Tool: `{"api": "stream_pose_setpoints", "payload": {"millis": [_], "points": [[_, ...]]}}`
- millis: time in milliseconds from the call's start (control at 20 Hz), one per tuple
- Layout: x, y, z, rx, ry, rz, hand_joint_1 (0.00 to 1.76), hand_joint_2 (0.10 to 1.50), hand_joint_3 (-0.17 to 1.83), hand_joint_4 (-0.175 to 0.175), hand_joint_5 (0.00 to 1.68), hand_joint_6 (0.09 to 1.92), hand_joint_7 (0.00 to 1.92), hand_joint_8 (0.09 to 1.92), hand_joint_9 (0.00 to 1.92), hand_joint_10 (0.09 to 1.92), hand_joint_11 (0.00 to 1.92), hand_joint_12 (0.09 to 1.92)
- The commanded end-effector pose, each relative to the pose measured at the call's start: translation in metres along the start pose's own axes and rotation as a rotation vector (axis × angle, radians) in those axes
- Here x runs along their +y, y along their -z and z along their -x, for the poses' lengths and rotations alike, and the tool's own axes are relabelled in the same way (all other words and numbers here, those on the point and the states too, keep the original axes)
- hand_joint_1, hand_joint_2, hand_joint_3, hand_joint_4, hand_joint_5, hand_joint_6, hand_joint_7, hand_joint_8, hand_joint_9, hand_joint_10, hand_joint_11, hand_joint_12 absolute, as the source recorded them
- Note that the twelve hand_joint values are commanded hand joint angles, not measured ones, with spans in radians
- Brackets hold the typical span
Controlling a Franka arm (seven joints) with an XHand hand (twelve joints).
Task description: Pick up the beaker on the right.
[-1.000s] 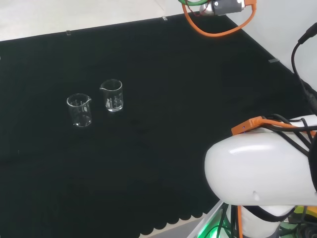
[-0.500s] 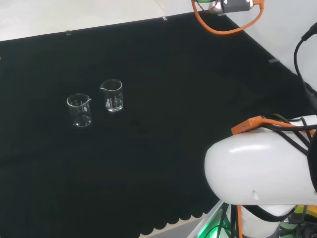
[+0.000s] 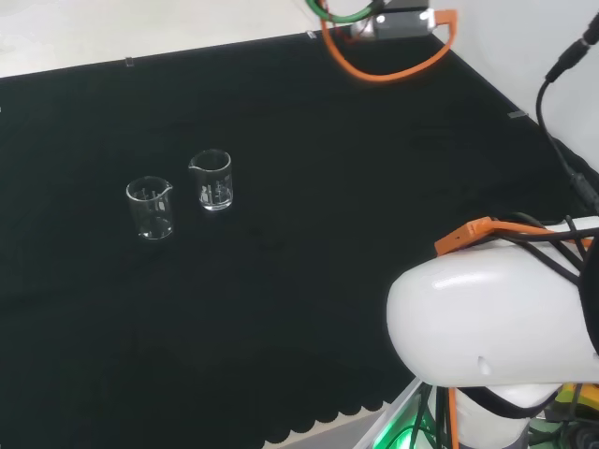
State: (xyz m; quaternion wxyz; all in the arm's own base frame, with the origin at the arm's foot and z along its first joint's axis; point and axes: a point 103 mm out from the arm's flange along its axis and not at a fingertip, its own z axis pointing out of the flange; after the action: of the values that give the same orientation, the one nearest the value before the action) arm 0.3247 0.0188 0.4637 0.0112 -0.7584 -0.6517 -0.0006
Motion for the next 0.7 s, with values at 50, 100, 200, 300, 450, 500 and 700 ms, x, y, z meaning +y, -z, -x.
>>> {"api": "stream_pose_setpoints", "payload": {"millis": [50,100,200,300,450,500,700], "points": [[0.019,-0.020,-0.020,0.082,0.011,-0.016,0.23,1.25,0.25,-0.044,0.15,0.09,0.03,0.55,0.10,0.72,0.00,1.07],[0.026,-0.024,-0.018,0.099,0.011,-0.020,0.23,1.25,0.25,-0.044,0.15,0.09,0.03,0.55,0.10,0.72,0.00,1.07],[0.043,-0.034,0.002,0.122,0.021,-0.027,0.24,1.24,0.25,-0.044,0.15,0.09,0.03,0.56,0.10,0.72,0.00,1.08],[0.056,-0.045,0.003,0.144,0.026,-0.037,0.25,1.24,0.25,-0.045,0.15,0.09,0.03,0.56,0.10,0.72,0.00,1.08],[0.072,-0.061,0.009,0.163,0.050,-0.047,0.27,1.22,0.24,-0.047,0.15,0.09,0.03,0.56,0.10,0.72,0.00,1.10],[0.074,-0.066,0.001,0.168,0.060,-0.053,0.28,1.21,0.24,-0.048,0.15,0.09,0.03,0.56,0.10,0.72,0.00,1.10],[0.092,-0.087,-0.003,0.202,0.070,-0.080,0.33,1.18,0.23,-0.049,0.16,0.09,0.03,0.57,0.10,0.72,0.00,1.13]]}}
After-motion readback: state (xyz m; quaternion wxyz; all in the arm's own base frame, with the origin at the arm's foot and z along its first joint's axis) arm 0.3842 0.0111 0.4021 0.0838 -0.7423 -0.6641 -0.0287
